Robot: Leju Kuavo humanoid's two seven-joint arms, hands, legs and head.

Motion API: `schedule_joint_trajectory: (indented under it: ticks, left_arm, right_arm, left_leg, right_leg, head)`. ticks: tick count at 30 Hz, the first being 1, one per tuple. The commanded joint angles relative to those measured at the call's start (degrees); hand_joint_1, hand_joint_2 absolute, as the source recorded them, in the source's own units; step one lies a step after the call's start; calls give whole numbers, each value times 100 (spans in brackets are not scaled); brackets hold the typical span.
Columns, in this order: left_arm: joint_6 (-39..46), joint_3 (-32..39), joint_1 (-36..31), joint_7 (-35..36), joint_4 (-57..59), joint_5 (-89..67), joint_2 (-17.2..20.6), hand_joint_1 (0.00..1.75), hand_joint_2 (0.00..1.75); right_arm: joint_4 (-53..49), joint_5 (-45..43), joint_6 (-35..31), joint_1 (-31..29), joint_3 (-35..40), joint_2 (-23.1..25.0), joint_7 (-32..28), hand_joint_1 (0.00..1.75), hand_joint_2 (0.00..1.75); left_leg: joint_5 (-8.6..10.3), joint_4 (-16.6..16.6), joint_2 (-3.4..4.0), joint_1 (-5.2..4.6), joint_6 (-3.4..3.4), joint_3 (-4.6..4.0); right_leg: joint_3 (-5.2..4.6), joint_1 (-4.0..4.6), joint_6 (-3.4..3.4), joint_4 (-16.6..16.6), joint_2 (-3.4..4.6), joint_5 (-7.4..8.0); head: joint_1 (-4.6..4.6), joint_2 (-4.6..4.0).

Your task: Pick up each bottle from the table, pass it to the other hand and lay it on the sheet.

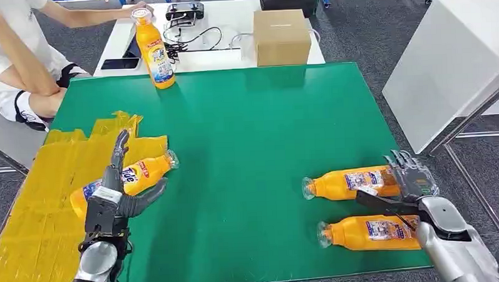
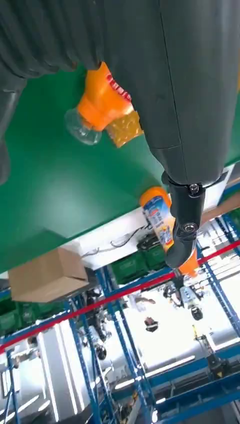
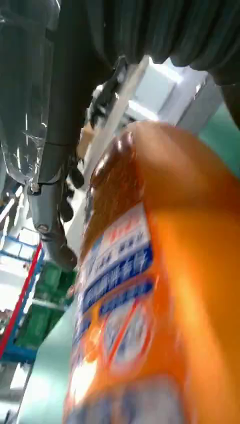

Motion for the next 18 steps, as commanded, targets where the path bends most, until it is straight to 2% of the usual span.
schedule_joint_trajectory:
  ticks: [1,6,7,8,9,10,18]
  left_arm:
    - [-41,-304,-403,-28,688,131,-18,0,175]
    - [-12,-316,-405,-27,707,218,-29,0,175]
    - [-9,-309,-406,-25,719,231,-29,0,175]
    - [-4,-300,-416,-25,746,262,-33,0,175]
    - [-4,-300,-416,-25,746,262,-33,0,175]
    - [-2,-293,-442,-40,789,294,-38,0,175]
    - [-1,-298,-467,-49,828,312,-40,0,175]
  right_arm:
    - [1418,-110,-8,-731,1013,589,-464,12,175]
    - [1555,-100,105,-882,1394,630,-407,17,175]
    - [1579,-112,119,-887,1434,627,-419,24,175]
    - [1630,-183,218,-909,1511,609,-463,54,175]
    - [1630,-183,218,-909,1511,609,-463,54,175]
    - [1696,-290,370,-944,1550,573,-533,155,175]
    - [1733,-353,462,-975,1591,528,-572,155,175]
  left_leg:
    - [-1,-14,20,7,-9,34]
    - [0,-11,14,9,-7,46]
    - [1,-14,16,10,-9,52]
    - [2,-12,14,10,-8,52]
    - [1,-9,13,10,-6,55]
    - [1,-7,12,9,-5,55]
    - [1,-7,1,9,-5,75]
  right_leg:
    - [32,7,-2,-19,17,7]
    - [45,7,-1,-16,10,6]
    - [51,8,-1,-21,11,8]
    - [51,8,-1,-18,9,7]
    - [54,7,-1,-16,7,5]
    - [52,6,-1,-12,7,4]
    - [73,6,1,-14,-3,4]
  head:
    - [-2,0]
    - [-2,0]
    - [0,0]
    - [0,0]
    - [0,0]
    - [0,0]
    - [0,0]
